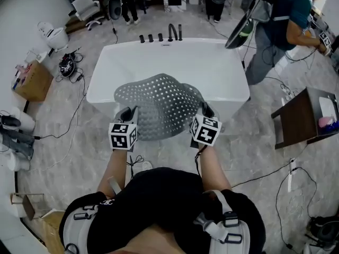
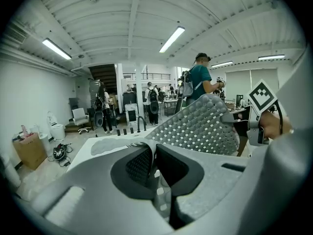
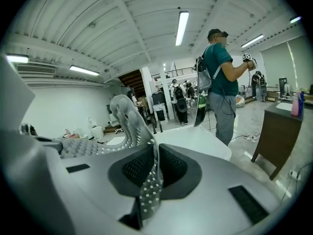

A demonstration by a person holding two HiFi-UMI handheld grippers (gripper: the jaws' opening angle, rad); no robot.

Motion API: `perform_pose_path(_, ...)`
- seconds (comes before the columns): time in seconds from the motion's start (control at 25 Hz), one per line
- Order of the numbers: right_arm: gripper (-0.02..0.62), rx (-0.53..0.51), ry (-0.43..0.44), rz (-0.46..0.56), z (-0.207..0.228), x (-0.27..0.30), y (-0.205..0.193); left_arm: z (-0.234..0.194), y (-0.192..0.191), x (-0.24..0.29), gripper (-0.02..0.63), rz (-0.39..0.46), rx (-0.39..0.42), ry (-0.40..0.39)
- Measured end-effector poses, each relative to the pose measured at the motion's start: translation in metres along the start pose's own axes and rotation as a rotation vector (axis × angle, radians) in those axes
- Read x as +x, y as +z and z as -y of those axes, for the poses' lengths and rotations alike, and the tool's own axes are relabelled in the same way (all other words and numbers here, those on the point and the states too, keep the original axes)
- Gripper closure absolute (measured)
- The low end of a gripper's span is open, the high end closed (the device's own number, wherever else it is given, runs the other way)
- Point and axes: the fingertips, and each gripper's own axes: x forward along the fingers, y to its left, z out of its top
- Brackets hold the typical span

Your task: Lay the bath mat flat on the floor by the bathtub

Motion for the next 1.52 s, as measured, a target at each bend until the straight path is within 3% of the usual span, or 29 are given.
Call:
perform_pose_path(0.2,0.572,0.035,-0.074,-0.014,-0.034,0.002,-0.004,-0.053,-0.001,-0.004,0.588,-0.016,0.023,-0.055)
perform_pose_path(0.36,0.572,0.033,-0.074,-0.030,-0.056,0.008,-0.016,-0.082,-0.022,0.006,0.588,-0.055,0.007,-0.080)
perform_pose_path(0.56,0.574,0.031,-0.079,-0.088,-0.069,0.020,-0.040,-0.089,-0.045,0.024,0.588,-0.107,0.001,-0.141)
perform_pose_path(0.84,0.574,0.054,-0.109,-0.228,-0.052,0.029,-0.092,-0.079,-0.095,0.041,0.588,-0.216,-0.012,-0.196)
perform_pose_path(1.12,0.574,0.070,-0.126,-0.365,-0.039,0.042,-0.167,-0.083,-0.178,0.056,0.588,-0.366,-0.035,-0.214)
perform_pose_path(1.52,0.574,0.086,-0.170,-0.503,-0.007,0.077,-0.323,-0.064,-0.353,0.098,0.588,-0.584,-0.090,-0.263)
